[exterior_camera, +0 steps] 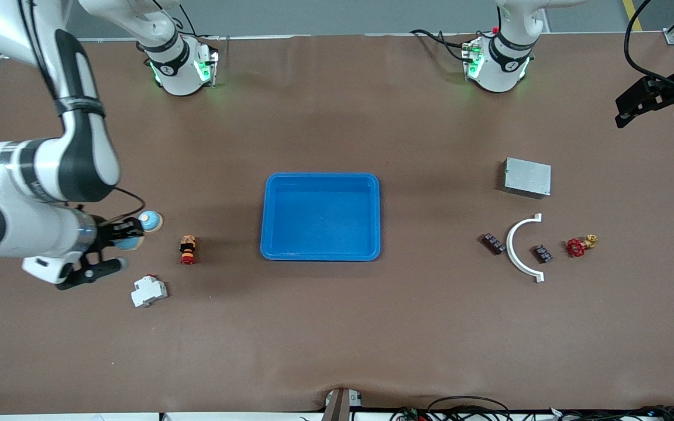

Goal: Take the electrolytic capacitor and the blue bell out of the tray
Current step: 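Carry the bell toward the white block and lower it with the right gripper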

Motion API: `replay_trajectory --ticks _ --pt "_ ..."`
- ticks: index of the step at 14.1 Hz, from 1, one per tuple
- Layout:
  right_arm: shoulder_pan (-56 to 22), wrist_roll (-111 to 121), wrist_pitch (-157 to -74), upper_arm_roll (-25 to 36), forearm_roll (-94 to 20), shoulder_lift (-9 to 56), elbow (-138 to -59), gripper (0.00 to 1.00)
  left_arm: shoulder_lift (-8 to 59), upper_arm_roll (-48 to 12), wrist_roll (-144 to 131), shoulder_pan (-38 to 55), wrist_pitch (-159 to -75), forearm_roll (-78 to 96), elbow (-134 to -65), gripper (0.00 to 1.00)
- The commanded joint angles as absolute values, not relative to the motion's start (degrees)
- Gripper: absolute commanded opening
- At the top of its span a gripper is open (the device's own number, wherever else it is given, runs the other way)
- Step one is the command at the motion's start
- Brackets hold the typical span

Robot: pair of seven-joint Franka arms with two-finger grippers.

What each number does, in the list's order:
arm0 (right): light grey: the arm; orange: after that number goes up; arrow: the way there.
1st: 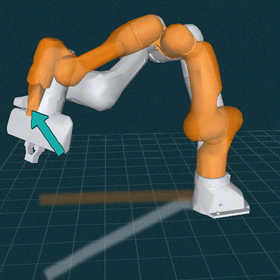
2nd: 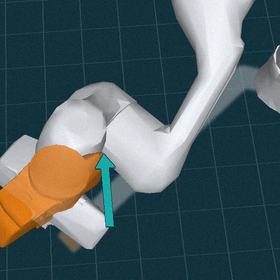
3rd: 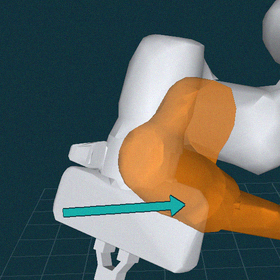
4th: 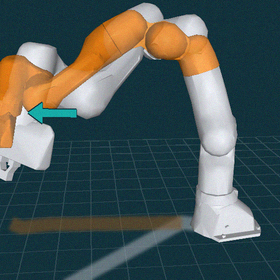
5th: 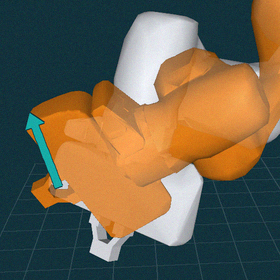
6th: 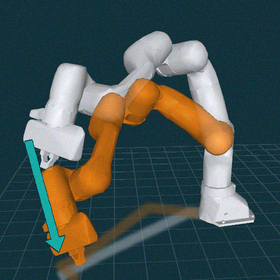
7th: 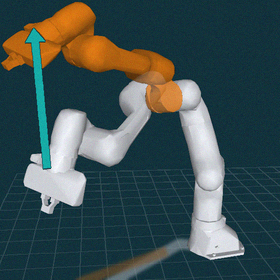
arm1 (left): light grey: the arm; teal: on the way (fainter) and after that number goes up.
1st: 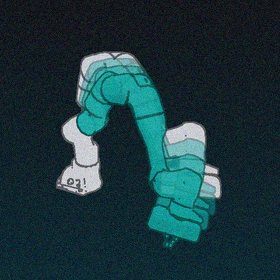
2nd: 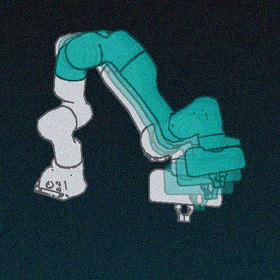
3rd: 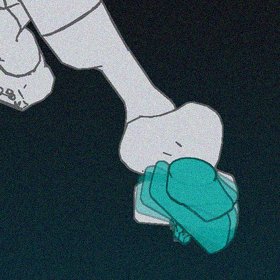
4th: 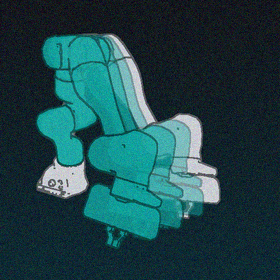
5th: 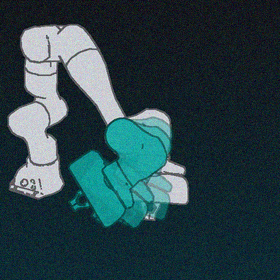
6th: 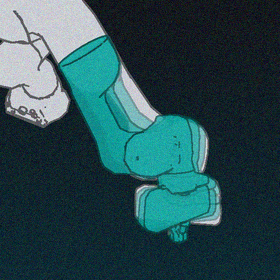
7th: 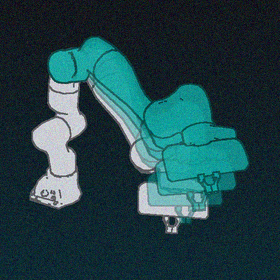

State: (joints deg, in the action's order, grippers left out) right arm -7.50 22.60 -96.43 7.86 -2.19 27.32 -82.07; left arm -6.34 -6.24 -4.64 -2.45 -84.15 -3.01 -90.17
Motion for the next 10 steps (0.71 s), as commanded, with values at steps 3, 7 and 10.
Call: replay_trajectory --ticks 3,7,10 --pt "2.0 41.89 -105.52 6.59 -0.26 31.36 -81.91 0.09 -7.47 -6.15 -4.57 -2.37 -83.85 -1.85 -91.67 1.0" --pt "6.15 53.42 -115.03 6.5 -0.7 38.31 -81.91 0.09 -8.0 -6.15 -4.31 -2.37 -82.8 -1.85 -91.32 1.0" --pt "5.89 53.88 -117.06 6.33 -1.05 40.16 -82.0 0.09 -8.52 -6.15 -4.48 -2.37 -82.62 -1.85 -91.23 1.0"
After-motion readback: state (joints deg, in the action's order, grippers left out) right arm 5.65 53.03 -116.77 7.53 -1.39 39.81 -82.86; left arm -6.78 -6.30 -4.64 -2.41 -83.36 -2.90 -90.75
